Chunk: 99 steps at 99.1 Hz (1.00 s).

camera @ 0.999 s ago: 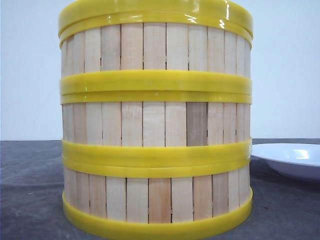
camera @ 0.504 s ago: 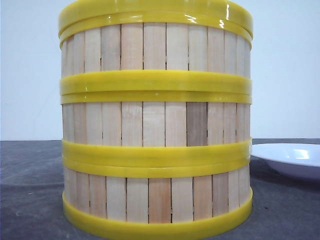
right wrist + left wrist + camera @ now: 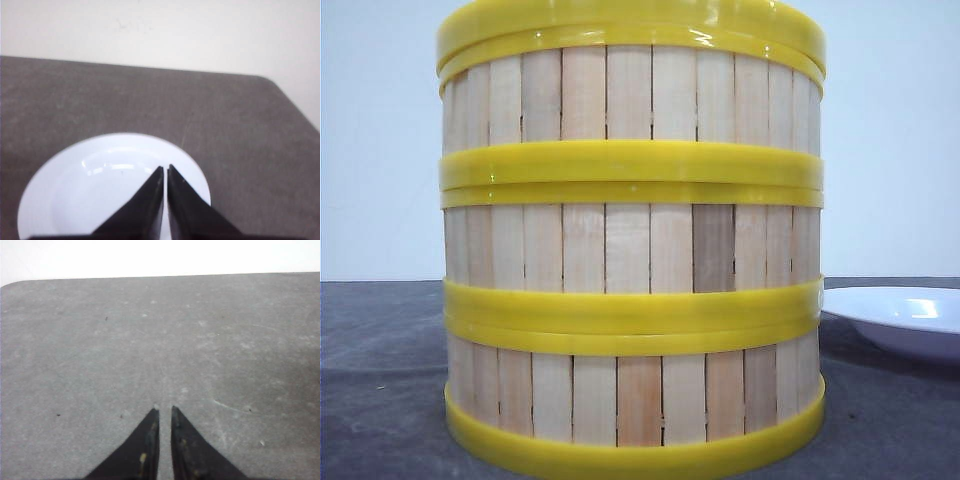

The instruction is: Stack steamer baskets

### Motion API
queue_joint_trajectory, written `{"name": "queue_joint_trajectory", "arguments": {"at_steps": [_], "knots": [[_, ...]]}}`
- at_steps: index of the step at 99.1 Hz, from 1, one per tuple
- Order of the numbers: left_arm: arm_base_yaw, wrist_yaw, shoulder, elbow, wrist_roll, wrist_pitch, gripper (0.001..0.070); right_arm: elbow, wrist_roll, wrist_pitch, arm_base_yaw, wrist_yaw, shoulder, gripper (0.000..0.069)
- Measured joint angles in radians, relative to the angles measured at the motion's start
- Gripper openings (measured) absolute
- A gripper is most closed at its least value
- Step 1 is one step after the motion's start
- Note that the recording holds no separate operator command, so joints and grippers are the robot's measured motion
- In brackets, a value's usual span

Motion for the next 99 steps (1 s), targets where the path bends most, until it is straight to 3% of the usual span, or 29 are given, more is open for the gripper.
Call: {"name": "queue_joint_trajectory", "arguments": {"at_steps": [38,99], "knots": [[0.0,0.0,0.0,0.0,0.0,0.0,0.0015,-0.181,0.047,0.105,-0.002,0.025,-0.079,0.0006],[0.0,0.0,0.0,0.0,0.0,0.0,0.0015,-0.207,0.048,0.105,-0.014,0.025,-0.104,0.0005]]}}
